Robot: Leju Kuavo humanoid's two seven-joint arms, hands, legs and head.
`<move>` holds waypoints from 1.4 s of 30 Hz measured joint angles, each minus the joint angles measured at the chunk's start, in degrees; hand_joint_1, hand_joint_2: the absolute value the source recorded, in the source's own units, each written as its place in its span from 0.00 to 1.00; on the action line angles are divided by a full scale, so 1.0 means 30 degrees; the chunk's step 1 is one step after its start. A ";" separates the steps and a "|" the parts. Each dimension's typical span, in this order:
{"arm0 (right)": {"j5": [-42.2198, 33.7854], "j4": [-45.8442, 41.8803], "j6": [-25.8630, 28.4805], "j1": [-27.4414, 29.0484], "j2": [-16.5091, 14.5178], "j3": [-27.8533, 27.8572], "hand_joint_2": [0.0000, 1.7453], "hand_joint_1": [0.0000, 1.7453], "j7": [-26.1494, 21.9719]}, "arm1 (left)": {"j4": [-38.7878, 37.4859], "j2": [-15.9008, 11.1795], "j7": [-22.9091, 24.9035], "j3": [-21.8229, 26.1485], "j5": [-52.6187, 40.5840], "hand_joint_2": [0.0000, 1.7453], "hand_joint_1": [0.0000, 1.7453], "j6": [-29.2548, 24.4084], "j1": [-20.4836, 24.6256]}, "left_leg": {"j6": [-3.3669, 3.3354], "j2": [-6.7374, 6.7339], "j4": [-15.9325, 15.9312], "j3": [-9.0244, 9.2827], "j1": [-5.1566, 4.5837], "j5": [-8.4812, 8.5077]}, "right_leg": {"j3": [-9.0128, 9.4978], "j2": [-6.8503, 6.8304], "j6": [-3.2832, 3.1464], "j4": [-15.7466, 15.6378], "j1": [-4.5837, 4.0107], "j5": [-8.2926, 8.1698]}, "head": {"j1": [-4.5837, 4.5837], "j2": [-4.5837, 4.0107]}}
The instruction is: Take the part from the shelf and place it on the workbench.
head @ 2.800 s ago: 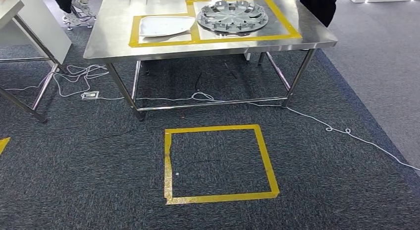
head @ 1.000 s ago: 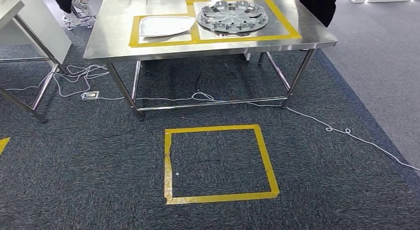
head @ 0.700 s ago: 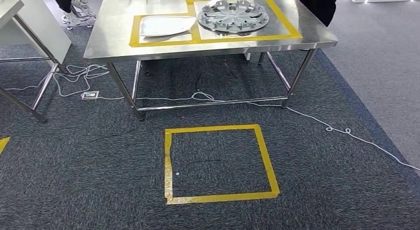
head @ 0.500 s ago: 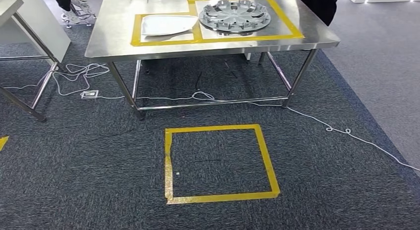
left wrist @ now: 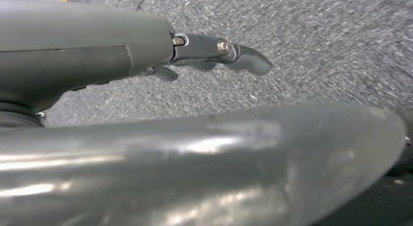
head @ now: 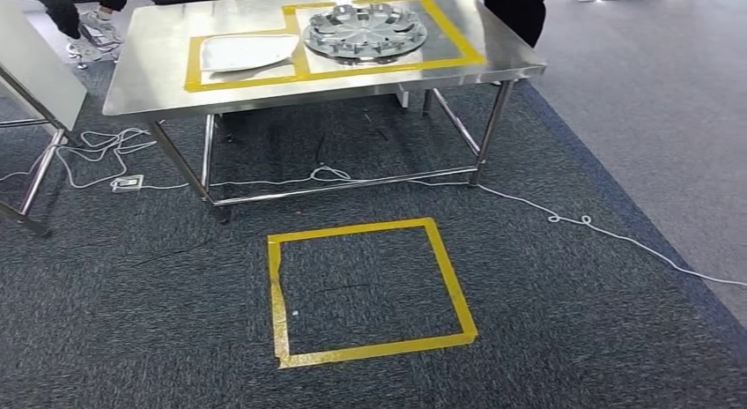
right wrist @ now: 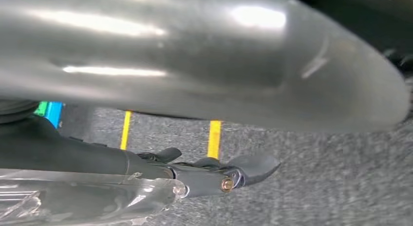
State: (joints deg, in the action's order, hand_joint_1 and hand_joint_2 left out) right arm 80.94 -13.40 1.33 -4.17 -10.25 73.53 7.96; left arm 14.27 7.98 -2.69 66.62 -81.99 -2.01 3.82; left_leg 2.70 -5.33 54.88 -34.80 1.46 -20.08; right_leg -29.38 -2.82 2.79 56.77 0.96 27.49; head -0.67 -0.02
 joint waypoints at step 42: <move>0.0000 0.0007 0.0178 0.0064 0.0015 -0.0025 0.00 0.00 -0.0066 | -0.0087 -0.0007 0.0073 0.0000 0.0091 0.00 0.00 -0.0066 -0.0082 | -0.0198 0.2713 0.1522 0.0912 -0.0131 -0.2119 | -0.1120 0.2743 -0.0399 0.0188 -0.0231 -0.1110 | 0.0055 0.0000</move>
State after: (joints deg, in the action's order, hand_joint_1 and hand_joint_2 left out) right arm 80.94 -13.38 1.87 -3.98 -10.21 73.46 7.76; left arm 14.01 7.96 -2.47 66.62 -81.71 -2.21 3.57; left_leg 2.11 2.81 59.45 -32.07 1.06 -26.44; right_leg -32.74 5.41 1.59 57.33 0.27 24.16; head -0.51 -0.02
